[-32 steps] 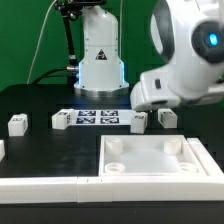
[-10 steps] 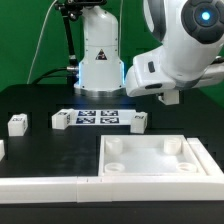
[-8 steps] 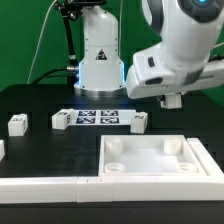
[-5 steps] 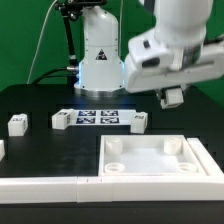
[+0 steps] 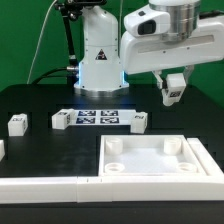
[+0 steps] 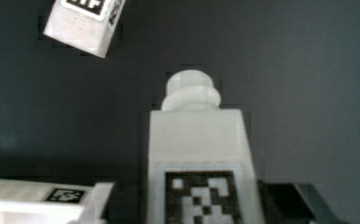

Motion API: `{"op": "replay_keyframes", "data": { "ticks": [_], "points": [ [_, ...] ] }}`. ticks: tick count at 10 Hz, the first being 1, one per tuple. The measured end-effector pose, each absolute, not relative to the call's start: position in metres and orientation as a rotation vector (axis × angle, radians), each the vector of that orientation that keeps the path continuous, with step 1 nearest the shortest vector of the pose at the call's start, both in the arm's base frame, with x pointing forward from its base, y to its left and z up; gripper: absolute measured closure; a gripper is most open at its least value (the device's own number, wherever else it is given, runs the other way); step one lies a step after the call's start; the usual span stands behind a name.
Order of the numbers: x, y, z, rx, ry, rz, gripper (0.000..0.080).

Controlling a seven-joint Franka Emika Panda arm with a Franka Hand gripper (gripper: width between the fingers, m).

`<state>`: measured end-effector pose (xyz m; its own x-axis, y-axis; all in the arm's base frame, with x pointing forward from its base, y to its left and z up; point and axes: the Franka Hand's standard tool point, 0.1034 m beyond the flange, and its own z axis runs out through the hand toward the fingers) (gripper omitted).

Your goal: Assemble one leg

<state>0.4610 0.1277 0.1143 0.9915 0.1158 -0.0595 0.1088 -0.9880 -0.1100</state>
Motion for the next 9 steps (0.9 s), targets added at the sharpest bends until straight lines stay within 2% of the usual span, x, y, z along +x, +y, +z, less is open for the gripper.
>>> {"op": "replay_keyframes", "data": {
  "ticks": [2,4,6,9],
  "points": [
    [0.479,0.124,0.116,-3.021,-0.183,-0.198,0.0509],
    [0.513,0.118,0.124,-2.985,-0.210,-0.496,0.0509],
    [0.518,0.116,0.122,-2.950,-0.217,-0.686,0.0509],
    [0.517,0.115,0.117,-2.961,-0.236,-0.648,0.0509]
  ]
}}
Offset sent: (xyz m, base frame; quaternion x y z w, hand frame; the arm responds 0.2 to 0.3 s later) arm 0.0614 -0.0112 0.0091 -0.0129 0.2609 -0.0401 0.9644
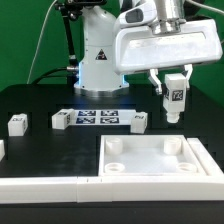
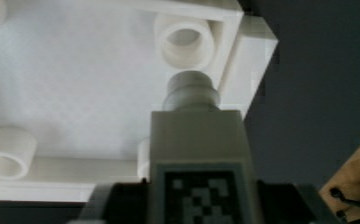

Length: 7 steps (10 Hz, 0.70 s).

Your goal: Assemble one leg

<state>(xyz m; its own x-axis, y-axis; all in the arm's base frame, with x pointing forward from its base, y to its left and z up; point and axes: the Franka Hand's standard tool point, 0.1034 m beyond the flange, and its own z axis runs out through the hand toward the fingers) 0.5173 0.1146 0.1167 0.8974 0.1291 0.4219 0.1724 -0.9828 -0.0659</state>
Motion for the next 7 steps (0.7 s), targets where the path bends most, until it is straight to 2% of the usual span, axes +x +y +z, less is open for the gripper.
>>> {"op": "replay_keyframes", "data": {
  "ticks": [4,6,7],
  "points": [
    [0.591,0.112,0.108,-2.943,-0.265,-0.701,0.0509],
    [0.613,0.111,0.105,-2.936,-0.268,-0.720,0.0509],
    [0.613,0.111,0.104,-2.936,-0.268,-0.719,0.0509]
  ]
}}
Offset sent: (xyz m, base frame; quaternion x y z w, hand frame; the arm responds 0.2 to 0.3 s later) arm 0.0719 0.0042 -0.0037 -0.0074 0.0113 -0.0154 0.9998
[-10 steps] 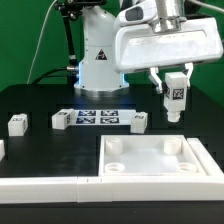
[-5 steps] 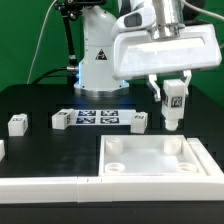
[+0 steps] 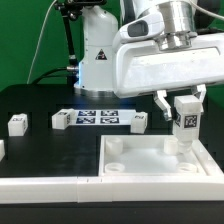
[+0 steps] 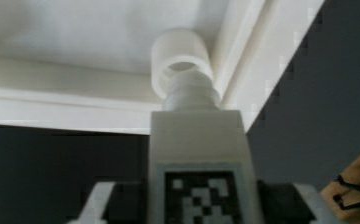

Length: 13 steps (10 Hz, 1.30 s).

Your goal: Assemble one leg

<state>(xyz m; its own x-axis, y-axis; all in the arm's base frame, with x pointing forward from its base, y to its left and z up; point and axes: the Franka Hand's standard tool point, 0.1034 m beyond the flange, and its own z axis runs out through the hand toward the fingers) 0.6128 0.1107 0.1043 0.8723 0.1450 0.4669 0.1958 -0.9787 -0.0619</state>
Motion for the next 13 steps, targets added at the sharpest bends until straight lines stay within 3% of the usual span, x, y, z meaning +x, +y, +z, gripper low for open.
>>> {"op": "replay_keyframes", "data": {
  "ticks": [4,13],
  "points": [
    [0.612,0.111,0.103,-2.936,-0.268,-0.715,0.0509],
    [0.622,0.111,0.074,-2.929,-0.269,-0.743,0.0509]
  ]
}}
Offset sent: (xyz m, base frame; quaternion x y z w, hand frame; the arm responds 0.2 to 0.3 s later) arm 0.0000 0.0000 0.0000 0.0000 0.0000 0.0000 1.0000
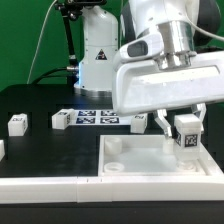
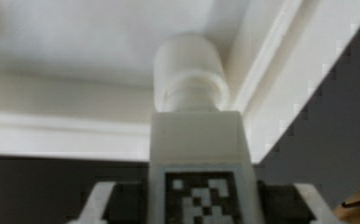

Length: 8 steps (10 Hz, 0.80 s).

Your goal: Assemble one leg

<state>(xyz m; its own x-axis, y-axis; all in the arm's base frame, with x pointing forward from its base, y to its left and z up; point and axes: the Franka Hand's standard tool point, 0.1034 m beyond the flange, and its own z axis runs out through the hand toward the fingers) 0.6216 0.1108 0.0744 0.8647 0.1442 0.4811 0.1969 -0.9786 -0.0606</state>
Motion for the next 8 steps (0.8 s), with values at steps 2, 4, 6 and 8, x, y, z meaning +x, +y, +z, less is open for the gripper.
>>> {"op": "replay_keyframes", "data": {
  "ticks": [2,4,6,8],
  "points": [
    [0.6184,0.1125,0.0673,-2.931,-0.271,-0.727,0.0509],
    [0.6205,0.1121,0.0662,-2.926,-0.283,-0.765,0.0509],
    [0.6227,0.1100,0.0663,-2.922,-0.299,-0.800,0.0509],
    [0.6226,0.1100,0.0662,-2.923,-0.299,-0.800,0.0327]
  ]
}}
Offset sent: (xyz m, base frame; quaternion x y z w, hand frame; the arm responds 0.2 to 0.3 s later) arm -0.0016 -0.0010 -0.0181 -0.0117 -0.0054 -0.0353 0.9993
